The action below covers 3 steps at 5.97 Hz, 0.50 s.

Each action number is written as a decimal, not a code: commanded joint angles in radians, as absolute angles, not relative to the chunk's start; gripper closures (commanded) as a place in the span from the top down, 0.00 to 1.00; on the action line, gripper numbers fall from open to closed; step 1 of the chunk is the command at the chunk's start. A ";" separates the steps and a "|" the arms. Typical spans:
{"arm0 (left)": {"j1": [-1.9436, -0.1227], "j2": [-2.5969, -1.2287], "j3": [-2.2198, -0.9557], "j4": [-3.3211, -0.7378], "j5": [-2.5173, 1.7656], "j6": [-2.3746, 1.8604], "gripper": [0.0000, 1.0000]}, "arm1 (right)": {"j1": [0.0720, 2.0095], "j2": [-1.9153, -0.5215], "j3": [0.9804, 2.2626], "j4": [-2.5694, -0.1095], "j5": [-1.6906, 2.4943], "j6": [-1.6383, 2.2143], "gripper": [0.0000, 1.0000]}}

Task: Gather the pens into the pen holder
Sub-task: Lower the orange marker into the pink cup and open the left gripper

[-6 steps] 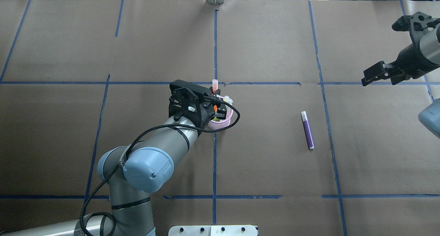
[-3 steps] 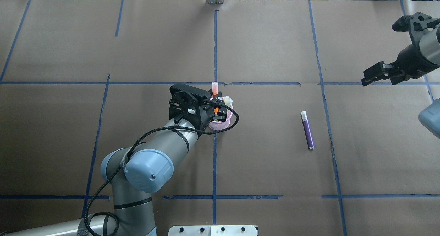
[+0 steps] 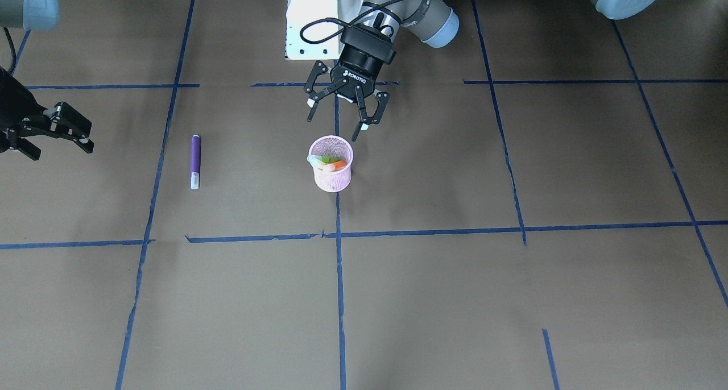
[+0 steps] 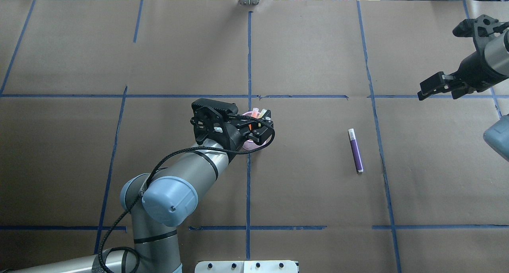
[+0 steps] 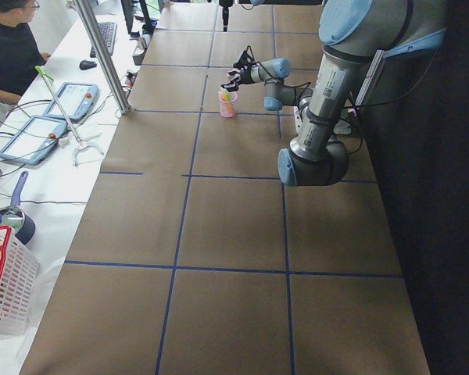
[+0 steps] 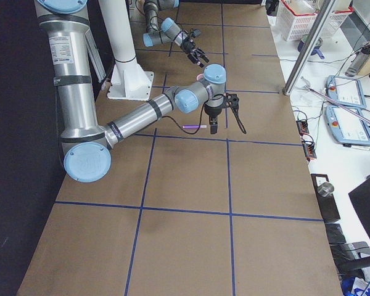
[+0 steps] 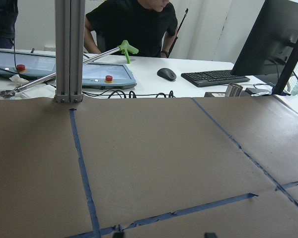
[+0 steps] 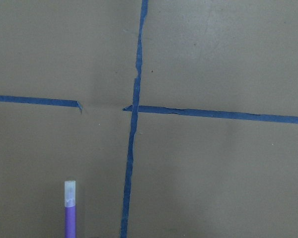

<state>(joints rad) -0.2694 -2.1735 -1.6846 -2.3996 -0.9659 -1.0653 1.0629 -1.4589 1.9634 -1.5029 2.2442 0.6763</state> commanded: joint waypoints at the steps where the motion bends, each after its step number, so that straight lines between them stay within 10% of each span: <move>1: -0.276 -2.168 -1.681 -2.483 -0.973 -1.146 1.00 | 0.952 -1.442 1.941 -1.499 2.218 0.815 1.00; 3: -0.299 -2.128 -1.680 -2.627 -0.977 -1.143 1.00 | 0.826 -1.349 1.878 -1.493 2.142 0.937 1.00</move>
<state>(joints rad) -0.2843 -2.1400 -1.6806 -2.5684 -0.9730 -1.1452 0.8815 -1.3898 1.9142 -1.4976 2.1643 0.8829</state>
